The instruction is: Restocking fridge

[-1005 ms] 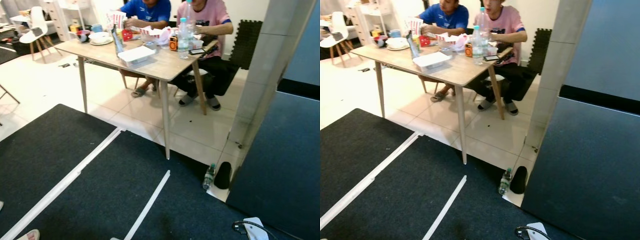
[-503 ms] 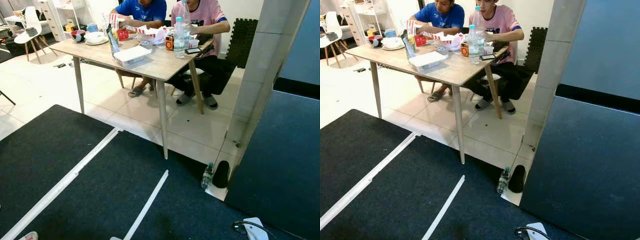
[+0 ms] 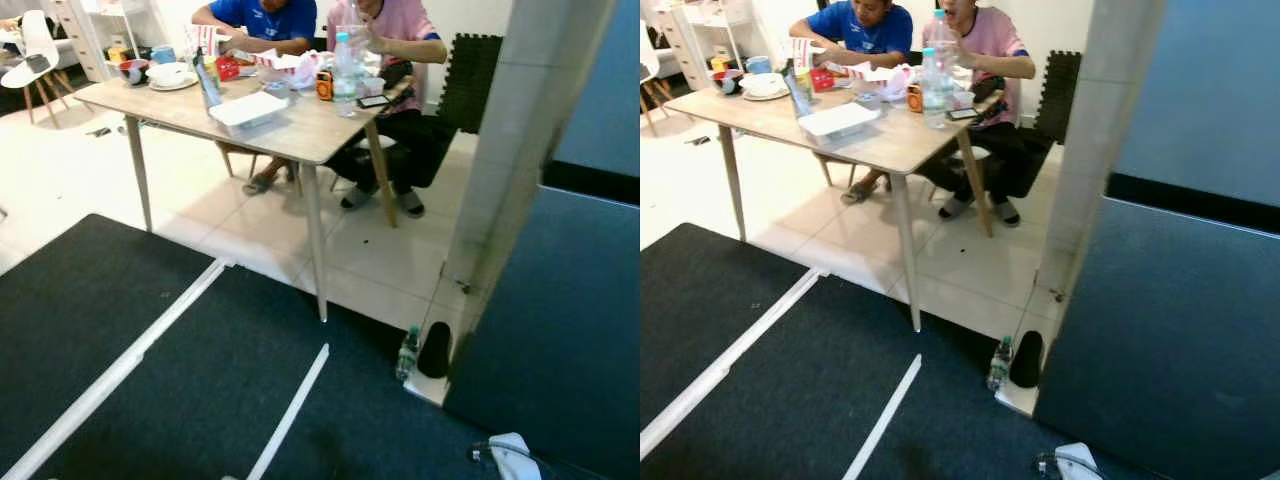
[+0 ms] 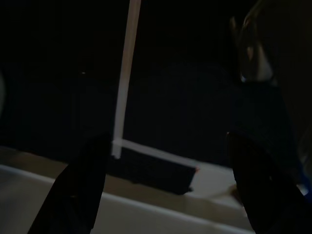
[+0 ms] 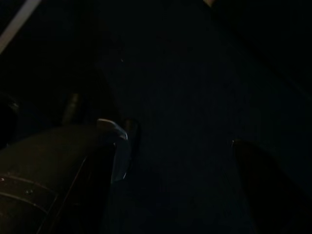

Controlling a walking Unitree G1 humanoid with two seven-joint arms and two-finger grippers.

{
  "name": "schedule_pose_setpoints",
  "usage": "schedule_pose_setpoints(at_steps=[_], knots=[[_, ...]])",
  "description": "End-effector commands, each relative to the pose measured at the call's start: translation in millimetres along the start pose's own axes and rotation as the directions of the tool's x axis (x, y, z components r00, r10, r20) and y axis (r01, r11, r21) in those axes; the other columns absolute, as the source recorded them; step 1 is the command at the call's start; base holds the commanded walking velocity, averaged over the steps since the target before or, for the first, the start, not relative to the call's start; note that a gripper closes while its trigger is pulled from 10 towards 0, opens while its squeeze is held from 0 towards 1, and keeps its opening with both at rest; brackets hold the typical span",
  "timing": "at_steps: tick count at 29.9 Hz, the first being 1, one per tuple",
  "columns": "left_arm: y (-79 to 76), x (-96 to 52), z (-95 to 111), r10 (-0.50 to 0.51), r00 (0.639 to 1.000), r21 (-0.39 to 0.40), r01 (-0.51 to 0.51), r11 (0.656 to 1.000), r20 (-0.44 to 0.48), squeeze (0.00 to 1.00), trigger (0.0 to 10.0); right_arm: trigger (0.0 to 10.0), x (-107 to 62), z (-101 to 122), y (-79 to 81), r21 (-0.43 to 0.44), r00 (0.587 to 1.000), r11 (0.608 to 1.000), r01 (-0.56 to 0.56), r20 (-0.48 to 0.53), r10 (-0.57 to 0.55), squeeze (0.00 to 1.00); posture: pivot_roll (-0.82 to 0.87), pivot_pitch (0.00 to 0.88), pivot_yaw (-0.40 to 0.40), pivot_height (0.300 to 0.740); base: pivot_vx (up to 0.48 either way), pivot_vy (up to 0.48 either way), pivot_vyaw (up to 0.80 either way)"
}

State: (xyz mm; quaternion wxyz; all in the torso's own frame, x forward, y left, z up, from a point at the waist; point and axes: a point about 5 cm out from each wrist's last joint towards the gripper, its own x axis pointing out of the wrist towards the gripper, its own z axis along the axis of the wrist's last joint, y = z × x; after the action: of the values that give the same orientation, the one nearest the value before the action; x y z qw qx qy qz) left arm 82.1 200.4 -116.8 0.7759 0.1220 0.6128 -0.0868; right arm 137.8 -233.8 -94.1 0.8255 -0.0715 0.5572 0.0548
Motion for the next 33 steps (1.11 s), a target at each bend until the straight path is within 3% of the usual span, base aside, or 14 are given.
schedule_pose_setpoints(at_steps=[1, 8, 20, 33], knots=[[0.5, -0.1, 1.4, -0.011, 1.000, 0.005, 0.011, 1.000, 0.005, 0.00, 10.0, 10.0, -0.2, 0.5, 0.0, -0.016, 1.000, 1.000, -0.003, 0.010, 0.003, 0.00, -0.05, 0.000, 0.025, 0.740, 0.292, 0.000, 0.77], [-1.5, 0.1, 1.1, -0.015, 1.000, -0.008, 0.015, 1.000, 0.008, 0.00, 10.0, 10.0, -0.3, 5.0, -1.8, 0.013, 1.000, 1.000, 0.000, 0.030, 0.000, 0.00, -0.05, 0.000, 0.025, 0.740, 0.292, 0.000, 0.77], [-9.2, 1.3, 6.3, -0.027, 0.999, -0.020, 0.028, 0.999, 0.016, 0.00, 10.0, 10.0, -0.9, -0.7, -3.8, 0.004, 0.999, 0.999, 0.032, 0.014, -0.032, 0.00, -0.06, 0.027, 0.027, 0.740, 0.299, 0.000, 0.00], [-5.5, 0.5, 1.2, -0.024, 1.000, -0.011, 0.024, 1.000, 0.009, 0.00, 10.0, 10.0, -0.8, -4.1, -2.7, 0.021, 0.999, 0.999, 0.040, 0.003, -0.040, 0.00, -0.06, 0.014, 0.025, 0.740, 0.300, 0.000, 0.00]])
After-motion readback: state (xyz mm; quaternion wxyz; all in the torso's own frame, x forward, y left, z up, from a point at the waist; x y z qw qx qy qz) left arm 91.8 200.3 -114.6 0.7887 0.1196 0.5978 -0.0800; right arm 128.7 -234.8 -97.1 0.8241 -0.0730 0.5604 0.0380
